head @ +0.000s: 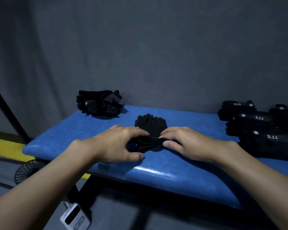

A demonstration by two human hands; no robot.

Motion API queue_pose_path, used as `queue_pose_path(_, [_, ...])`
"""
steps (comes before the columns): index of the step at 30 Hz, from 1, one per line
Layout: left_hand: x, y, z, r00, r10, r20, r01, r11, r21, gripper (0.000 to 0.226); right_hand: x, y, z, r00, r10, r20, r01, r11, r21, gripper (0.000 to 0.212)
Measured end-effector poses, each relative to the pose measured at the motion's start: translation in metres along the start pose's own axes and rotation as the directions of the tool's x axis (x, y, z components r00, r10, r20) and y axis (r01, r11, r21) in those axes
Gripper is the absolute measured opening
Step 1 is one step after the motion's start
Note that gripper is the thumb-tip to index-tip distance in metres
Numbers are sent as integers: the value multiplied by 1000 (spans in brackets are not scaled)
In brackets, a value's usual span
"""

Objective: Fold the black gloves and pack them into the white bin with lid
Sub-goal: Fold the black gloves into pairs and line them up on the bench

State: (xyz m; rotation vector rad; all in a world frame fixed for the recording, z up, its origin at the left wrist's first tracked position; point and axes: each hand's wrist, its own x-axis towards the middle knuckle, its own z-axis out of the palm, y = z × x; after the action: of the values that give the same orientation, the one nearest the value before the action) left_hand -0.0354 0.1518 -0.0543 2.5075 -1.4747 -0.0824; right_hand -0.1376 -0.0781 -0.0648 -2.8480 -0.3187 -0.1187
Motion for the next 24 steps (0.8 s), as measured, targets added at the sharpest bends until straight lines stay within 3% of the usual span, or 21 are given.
queue_pose_path(3, [-1,-1,4,999,-29,-25,27,998,-54,72,2,0,3,999,20,-37,-19,999,36,25])
queue_pose_path(8, [0,-2,7,990,-35,-135,17,991,-131,70,-1,-3,-4,981,174,-86,-153,966,210,34])
queue_pose_path(12, [2,-1,9,972,-46,-231,-37,938,-345,33,-2,1,-7,972,213,-98,-171,930,325,41])
queue_pose_path(15, [3,1,12,964,-106,-246,-22,885,-466,24,-3,2,-8,979,185,-90,-118,863,491,56])
queue_pose_path(20, [7,-2,15,951,-200,-236,4,771,-637,18,-1,3,-10,986,153,-59,-69,717,694,29])
queue_pose_path(24, [13,-3,21,919,-277,-280,30,757,-652,26,10,7,3,952,273,-135,-96,689,719,23])
